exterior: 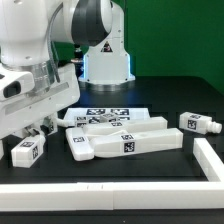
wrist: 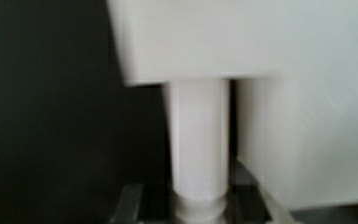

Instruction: Assemble chair

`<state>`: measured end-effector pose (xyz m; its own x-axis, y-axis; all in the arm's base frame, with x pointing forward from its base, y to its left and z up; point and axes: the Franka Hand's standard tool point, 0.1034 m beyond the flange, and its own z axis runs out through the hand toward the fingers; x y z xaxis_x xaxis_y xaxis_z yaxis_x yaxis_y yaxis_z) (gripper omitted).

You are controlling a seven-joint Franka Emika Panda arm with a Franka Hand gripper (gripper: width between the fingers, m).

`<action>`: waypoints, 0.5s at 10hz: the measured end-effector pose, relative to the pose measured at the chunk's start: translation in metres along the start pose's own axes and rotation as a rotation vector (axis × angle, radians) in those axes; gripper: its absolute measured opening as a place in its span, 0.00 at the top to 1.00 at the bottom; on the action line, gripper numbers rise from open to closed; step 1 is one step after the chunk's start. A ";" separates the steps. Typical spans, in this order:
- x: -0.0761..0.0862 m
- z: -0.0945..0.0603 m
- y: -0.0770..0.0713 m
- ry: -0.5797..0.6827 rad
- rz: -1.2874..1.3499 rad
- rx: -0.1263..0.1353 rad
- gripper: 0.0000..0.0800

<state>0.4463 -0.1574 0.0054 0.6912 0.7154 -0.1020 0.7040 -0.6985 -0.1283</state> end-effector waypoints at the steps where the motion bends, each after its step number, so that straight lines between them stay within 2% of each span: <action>1: 0.000 -0.002 0.000 0.001 0.007 -0.004 0.85; 2: -0.003 -0.010 -0.001 0.003 0.022 -0.010 0.85; 3: -0.005 -0.024 -0.003 -0.006 0.070 -0.001 0.85; 4: -0.003 -0.044 -0.006 -0.024 0.115 0.004 0.85; 5: 0.005 -0.060 -0.007 -0.036 0.143 -0.001 0.85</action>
Offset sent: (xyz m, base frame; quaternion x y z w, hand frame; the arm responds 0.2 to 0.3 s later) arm -0.0119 -0.0195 0.0709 -0.0081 -0.1231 0.0859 0.9886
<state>0.4545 -0.1503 0.0650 0.7783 0.6087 -0.1541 0.5990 -0.7933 -0.1085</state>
